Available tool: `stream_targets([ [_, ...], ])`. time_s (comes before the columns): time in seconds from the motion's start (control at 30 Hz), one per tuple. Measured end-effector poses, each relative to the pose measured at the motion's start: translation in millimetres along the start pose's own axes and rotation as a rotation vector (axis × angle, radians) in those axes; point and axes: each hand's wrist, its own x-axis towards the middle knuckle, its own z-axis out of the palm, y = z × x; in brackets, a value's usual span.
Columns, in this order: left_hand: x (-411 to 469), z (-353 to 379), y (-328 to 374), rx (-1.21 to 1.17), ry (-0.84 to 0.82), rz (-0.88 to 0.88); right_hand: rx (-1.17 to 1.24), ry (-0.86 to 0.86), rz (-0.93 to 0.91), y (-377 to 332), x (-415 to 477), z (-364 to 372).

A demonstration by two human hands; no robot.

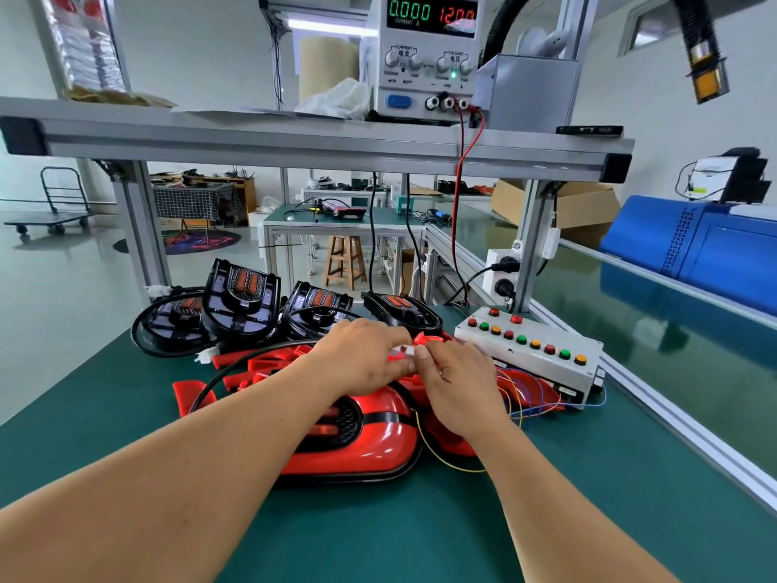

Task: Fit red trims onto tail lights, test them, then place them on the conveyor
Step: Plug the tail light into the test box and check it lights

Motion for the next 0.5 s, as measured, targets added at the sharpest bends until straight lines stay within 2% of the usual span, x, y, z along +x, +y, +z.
stream_targets([
  [0.1, 2, -1, 0, -0.037, -0.063, -0.035, -0.08, -0.06, 0.102, 4, -1, 1],
  [0.23, -1, -8, 0, -0.284, -0.159, -0.051, -0.198, -0.078, 0.13, 6, -4, 1],
  [0.37, -21, -31, -39, -0.434, 0.079, -0.129, -0.167, -0.067, 0.062, 2, -6, -4],
  [0.43, -42, -40, -74, -0.512, 0.191, -0.274, -0.008, -0.115, -0.005, -6, -9, -9],
  [0.5, -68, -36, -107, -0.508, 0.259, -0.479, 0.136, -0.236, -0.056, -18, -12, -13],
])
